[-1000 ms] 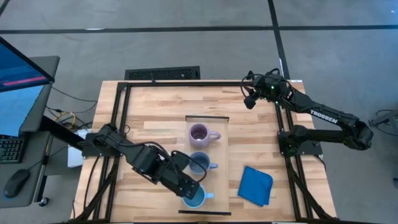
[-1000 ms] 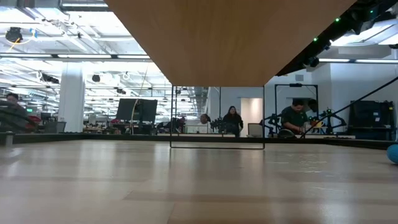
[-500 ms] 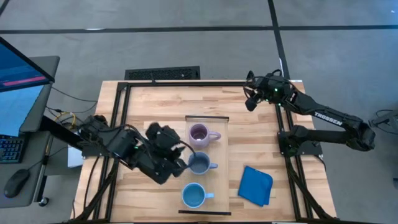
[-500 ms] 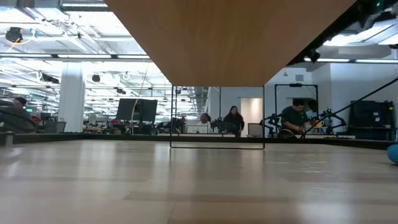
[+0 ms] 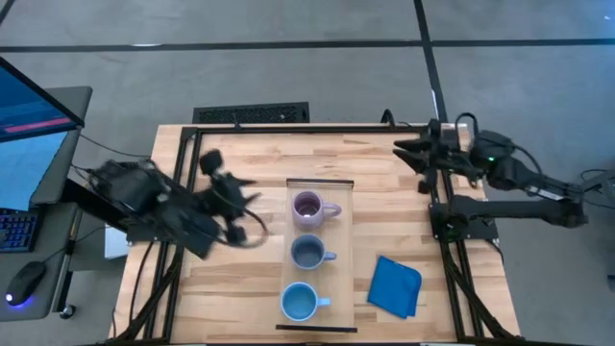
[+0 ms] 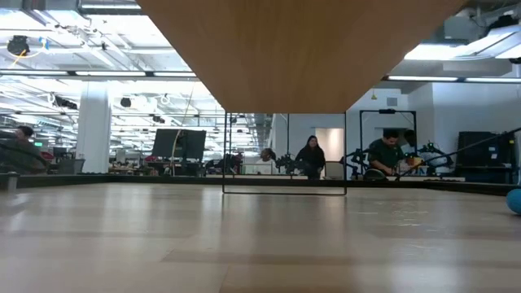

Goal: Stack small to large cups/mugs on shelf
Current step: Put the light blue mug on the shelf

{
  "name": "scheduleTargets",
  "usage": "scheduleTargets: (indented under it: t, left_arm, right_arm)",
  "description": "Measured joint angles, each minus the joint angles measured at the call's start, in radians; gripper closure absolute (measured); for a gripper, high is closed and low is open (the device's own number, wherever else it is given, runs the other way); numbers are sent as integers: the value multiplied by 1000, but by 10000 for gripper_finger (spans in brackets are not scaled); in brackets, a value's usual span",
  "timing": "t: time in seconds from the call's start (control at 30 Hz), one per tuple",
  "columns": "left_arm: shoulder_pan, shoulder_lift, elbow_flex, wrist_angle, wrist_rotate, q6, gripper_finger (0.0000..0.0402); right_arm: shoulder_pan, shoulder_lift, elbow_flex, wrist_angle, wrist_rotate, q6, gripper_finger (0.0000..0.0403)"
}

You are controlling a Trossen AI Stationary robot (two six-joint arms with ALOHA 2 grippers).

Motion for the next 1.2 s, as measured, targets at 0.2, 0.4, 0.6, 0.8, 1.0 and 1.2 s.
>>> scheduleTargets:
  t: [0.2,0.4,0.6,0.8,1.0,1.2]
  left_arm:
    - [-27,-271,-310,30,-67,-126,297]
    - [-89,-531,-715,259,-152,-196,297]
    - [-117,-716,-1060,581,-78,-159,297]
    - [-132,-778,-1304,901,47,-118,297]
    - [-173,-723,-1428,1232,251,-48,297]
    - [-219,-567,-1437,1516,403,-23,297]
  right_arm:
    - [108,-88,0,-76,0,50,276]
    - [228,-123,0,-160,1,52,276]
    - [313,-105,0,-149,24,51,276]
    - [355,-87,-1,-121,39,51,276]
    - [368,-86,-1,-110,39,50,276]
    - [367,-86,-1,-112,39,36,276]
